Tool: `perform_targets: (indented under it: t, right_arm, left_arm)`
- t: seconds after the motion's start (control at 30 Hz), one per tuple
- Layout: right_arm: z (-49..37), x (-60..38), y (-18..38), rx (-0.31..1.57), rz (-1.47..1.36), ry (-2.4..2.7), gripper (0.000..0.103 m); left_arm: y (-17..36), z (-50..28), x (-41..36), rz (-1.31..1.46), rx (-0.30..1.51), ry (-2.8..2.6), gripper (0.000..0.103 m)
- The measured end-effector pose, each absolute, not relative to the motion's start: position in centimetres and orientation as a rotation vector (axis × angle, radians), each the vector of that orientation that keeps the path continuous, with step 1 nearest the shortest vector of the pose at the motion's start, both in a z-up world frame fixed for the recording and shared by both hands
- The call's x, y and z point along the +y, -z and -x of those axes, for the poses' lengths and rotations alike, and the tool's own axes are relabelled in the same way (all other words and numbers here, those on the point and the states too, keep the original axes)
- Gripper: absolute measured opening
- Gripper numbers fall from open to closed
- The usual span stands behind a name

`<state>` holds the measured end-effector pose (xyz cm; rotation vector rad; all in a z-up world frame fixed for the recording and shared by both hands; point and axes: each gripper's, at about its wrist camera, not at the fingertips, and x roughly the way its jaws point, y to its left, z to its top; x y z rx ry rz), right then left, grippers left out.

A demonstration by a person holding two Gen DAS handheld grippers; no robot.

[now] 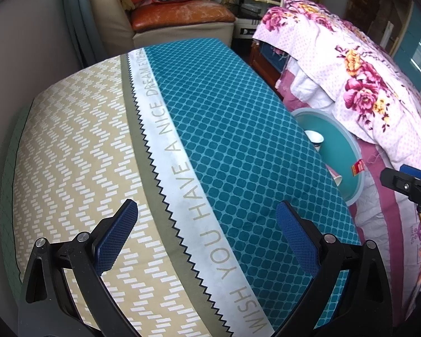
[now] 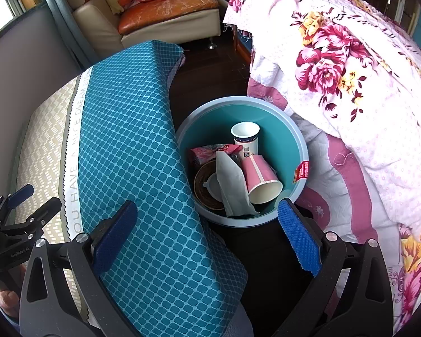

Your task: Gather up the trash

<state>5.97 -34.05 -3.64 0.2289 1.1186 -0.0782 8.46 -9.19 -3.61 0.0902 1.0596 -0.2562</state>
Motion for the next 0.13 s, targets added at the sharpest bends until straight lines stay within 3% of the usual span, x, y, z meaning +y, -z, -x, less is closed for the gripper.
perform_targets:
  t: [0.13]
  right_arm:
    - [-5.97, -33.97, 3.75, 1.122, -0.226, 0.076, 0.096]
  left_arm:
    - [3.93, -8.64, -8.64, -0.072, 1.072, 0.237, 0.099]
